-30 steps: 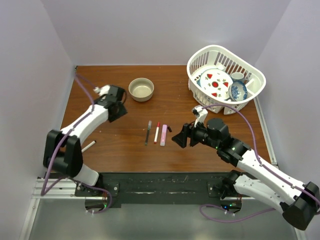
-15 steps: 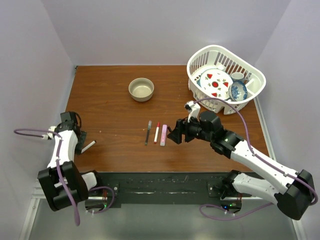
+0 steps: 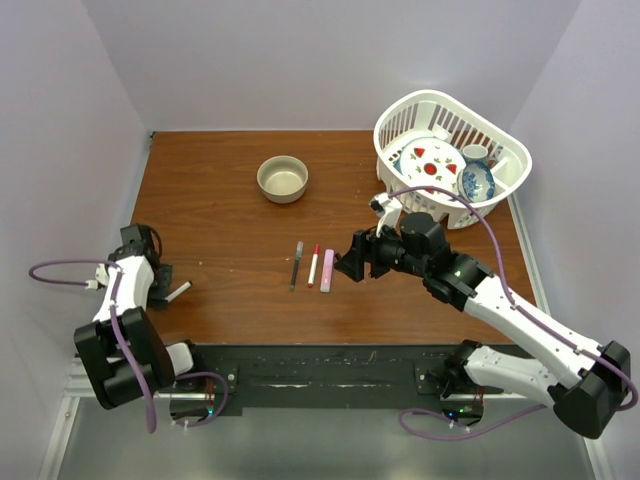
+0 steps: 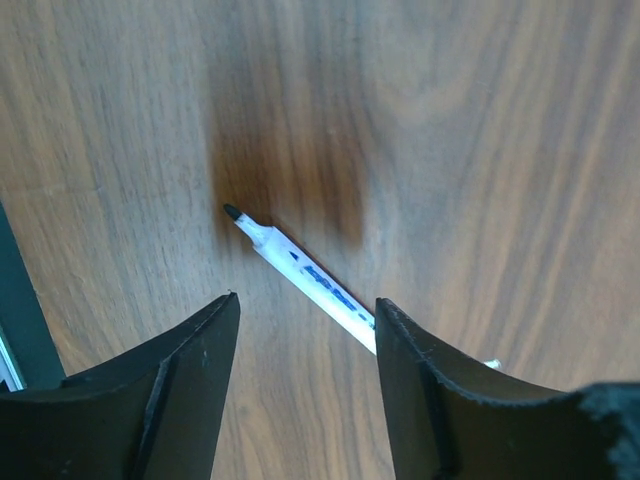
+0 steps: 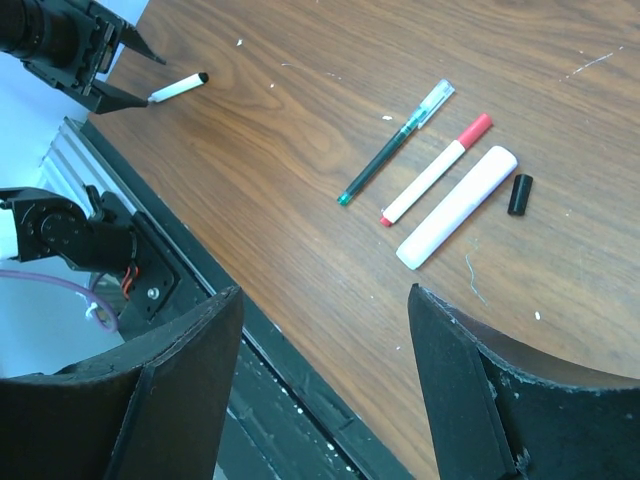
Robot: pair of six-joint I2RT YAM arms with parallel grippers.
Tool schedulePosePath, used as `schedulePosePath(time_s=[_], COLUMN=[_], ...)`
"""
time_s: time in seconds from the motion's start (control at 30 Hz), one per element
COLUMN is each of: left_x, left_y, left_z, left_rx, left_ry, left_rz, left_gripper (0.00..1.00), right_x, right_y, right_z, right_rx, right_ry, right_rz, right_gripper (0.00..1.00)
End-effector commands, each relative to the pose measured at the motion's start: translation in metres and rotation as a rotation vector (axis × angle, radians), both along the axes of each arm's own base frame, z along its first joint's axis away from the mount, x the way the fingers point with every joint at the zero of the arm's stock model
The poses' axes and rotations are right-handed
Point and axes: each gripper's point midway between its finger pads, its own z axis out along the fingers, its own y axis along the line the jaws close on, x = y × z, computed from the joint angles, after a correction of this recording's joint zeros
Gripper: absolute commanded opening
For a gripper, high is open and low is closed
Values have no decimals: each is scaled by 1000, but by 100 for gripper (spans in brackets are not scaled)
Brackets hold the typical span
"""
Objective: Insert the pens into the pen caps
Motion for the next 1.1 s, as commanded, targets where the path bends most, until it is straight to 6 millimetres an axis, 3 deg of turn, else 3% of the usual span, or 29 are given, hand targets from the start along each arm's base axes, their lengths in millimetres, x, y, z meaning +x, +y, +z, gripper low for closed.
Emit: schedulePosePath(time_s=[0.0,0.27,0.47,0.5,0.6,0.77,0.93,1.03,1.07], left_x=[-4,-10,-14,-13,-8,16,63,86,91], left_y=[11,8,4,2,1,-4,-44,-78,-97], left_z=[-4,-27,-45,-47,-49,-41,-26,-21,-19], left_rx=[31,10,-10,-10,-9,48,88,86,83], left_ry=[30,82,121,123,121,99,2,-73,-100], left_rz=[85,98,80,68,36,-98,-388,-589,-677], left_gripper=[59,52,31,20,0,0,0,0,0], right_x=[1,0,0,1,0,3,10,21,25], right_y=[2,-1,1,1,0,0,0,-4,-7], right_z=[21,28,34,34,36,35,33,31,30], right_rx=[36,45,62,62,65,69,79,62,52], right_ry=[-42,-65,-74,-76,-82,-86,-76,-73,-76], right_rz=[3,1,7,2,0,-12,-54,-120,-146], right_gripper=[70,70,70,70,70,70,69,69,69])
